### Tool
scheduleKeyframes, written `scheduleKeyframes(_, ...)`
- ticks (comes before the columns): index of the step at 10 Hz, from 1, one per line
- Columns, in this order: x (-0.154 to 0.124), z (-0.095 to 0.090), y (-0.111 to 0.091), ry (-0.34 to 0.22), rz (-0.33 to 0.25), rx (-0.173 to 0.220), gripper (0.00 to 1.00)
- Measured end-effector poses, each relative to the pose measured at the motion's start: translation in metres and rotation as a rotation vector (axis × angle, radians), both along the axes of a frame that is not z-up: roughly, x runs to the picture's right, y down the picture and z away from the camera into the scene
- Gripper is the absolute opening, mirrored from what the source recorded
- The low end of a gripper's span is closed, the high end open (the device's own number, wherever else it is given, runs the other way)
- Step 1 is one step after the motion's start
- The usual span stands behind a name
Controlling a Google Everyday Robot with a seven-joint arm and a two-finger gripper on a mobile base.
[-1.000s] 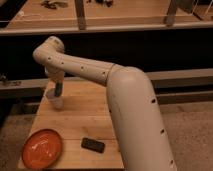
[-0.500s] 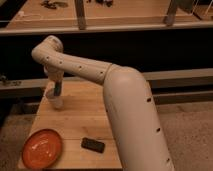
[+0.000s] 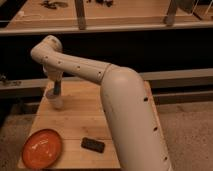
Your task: Place the white sponge in the ceramic cup
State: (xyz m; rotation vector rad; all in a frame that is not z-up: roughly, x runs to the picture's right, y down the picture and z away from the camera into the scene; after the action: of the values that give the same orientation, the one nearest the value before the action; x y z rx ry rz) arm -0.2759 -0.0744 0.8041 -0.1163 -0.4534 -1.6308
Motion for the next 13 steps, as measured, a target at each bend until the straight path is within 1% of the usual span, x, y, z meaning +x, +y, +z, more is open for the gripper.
scheduleKeyframes(9, -0.0028, 0.0056, -0.0086, -0.004, 0.002, 0.018, 0.16)
scheduleKeyframes(13, -0.0083, 0.0071, -0.0106, -0.008, 0.002, 0.026, 0.16)
